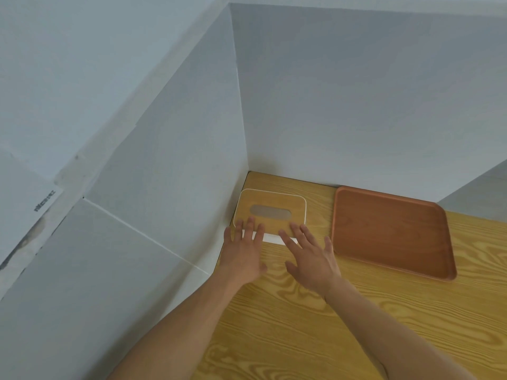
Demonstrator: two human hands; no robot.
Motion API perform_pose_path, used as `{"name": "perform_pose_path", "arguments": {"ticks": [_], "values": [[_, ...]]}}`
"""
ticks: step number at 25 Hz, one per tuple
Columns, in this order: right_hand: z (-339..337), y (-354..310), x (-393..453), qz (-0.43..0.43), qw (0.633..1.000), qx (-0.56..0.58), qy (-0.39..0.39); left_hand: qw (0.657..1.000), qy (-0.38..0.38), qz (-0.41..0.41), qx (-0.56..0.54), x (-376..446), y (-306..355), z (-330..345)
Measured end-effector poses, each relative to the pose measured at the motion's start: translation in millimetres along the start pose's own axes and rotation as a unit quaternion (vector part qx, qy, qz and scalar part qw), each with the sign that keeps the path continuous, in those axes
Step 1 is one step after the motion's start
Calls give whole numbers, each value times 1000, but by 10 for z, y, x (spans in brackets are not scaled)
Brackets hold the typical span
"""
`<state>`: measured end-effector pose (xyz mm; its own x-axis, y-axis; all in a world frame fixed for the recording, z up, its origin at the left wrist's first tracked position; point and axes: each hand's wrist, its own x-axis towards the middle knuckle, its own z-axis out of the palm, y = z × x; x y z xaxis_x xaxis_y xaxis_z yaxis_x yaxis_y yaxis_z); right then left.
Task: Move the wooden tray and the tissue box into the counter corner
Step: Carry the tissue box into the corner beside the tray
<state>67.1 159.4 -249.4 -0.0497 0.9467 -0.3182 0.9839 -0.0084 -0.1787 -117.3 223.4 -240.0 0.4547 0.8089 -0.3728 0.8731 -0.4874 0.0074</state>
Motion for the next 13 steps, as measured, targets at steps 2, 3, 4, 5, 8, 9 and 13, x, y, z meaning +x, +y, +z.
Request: {"name": "perform_pose_path", "arguments": {"ticks": [2,3,4,5,8,9,13], "values": [[-89,24,146,5,1000,2,-15,1000,-14,-5,15,149,-9,-133],[-132,36,221,8,1000,4,-22,999,-23,-7,26,222,-14,-197],[-178,49,293,11,999,6,-30,999,-30,-7,35,295,-18,-259],[-228,63,369,14,999,7,-39,998,-36,-7,41,369,-28,-320],[-354,105,585,19,998,5,-59,997,-54,-10,46,565,-73,-491],[-388,116,647,21,998,5,-62,997,-61,-11,46,620,-91,-538],[-499,141,868,25,997,0,-69,995,-79,-15,65,806,-154,-690]]}}
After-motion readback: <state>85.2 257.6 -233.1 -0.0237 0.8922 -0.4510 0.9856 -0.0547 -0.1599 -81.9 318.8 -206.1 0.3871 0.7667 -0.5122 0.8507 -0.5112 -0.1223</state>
